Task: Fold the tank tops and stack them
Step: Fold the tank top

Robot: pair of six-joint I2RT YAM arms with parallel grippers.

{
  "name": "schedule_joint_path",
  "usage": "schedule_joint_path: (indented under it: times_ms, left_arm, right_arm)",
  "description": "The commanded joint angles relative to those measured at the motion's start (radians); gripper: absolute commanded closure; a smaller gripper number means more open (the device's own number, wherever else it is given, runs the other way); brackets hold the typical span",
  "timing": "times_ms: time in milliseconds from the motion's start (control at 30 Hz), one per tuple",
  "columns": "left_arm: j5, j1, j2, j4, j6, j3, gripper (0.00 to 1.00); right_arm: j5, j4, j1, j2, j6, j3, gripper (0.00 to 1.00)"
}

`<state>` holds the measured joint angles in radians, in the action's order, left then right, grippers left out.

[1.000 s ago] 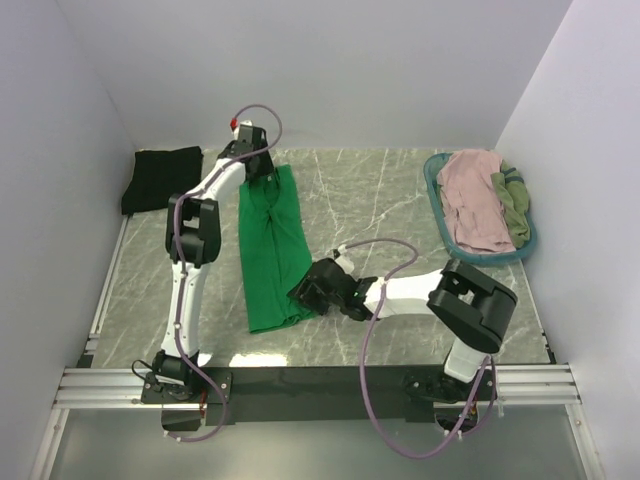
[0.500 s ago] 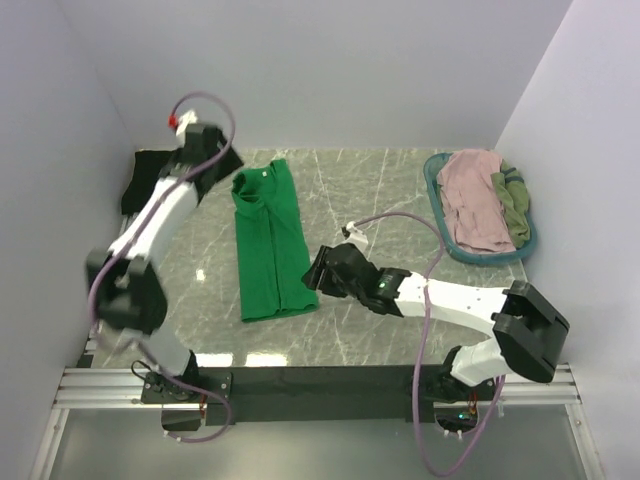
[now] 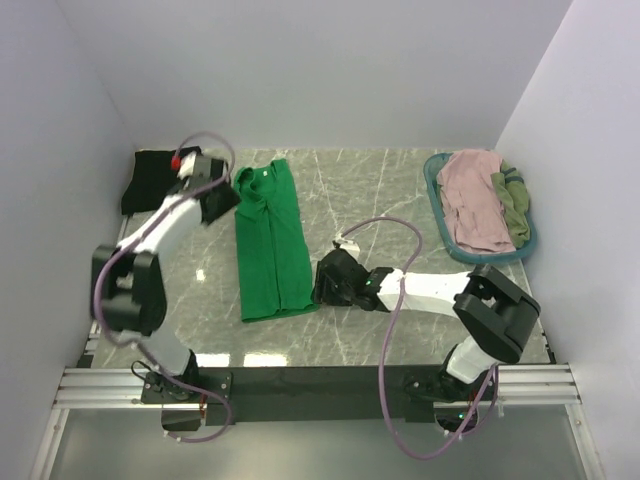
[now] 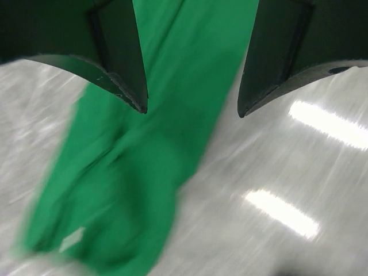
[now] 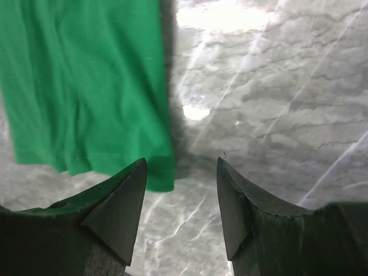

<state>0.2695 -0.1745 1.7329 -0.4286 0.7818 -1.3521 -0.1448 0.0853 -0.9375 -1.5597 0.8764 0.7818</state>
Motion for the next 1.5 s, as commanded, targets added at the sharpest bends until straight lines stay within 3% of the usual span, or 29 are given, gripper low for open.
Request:
schedule_joint_path:
  times_ms: [0, 133, 233, 433, 533, 800, 933, 1467]
  left_arm:
    - [0.041, 0.003, -0.205, -0.038, 0.135, 0.196, 0.31]
    - [-0.042, -0.043, -0.444, -0.009, 0.184, 0.518, 0.34]
    - [-0.059, -0.095, -0.566, -0.041, 0.211, 0.666, 0.35]
    - [-0.110, -0.154, -0.778, -0.094, 0.315, 0.870, 0.36]
    - [-0.127, -0.189, -0.809, -0.087, 0.352, 0.927, 0.35]
    - [-0.208, -0.272, -0.762, -0.056, 0.405, 0.978, 0.32]
    - [-0.152, -0.275, -0.762, -0.111, 0.436, 0.973, 0.31]
    - [-0.102, -0.361, -0.639, -0.159, 0.474, 0.912, 0.60]
  right_arm:
    - [0.013, -0.030, 0.016, -0.020, -0.025, 0.016, 0.41]
    - [0.053, -0.073, 0.017, -0.040, -0.033, -0.003, 0.41]
    - [0.080, -0.082, 0.016, -0.059, -0.036, -0.019, 0.43]
    - [0.105, -0.136, 0.016, -0.057, 0.002, -0.068, 0.43]
    - [0.106, -0.139, 0.014, -0.062, 0.022, -0.073, 0.43]
    - [0.096, -0.130, 0.012, -0.037, 0.062, -0.111, 0.44]
    - [0.102, -0.145, 0.012, -0.037, 0.070, -0.130, 0.47]
    - [0.103, -0.139, 0.008, -0.062, 0.044, -0.107, 0.56]
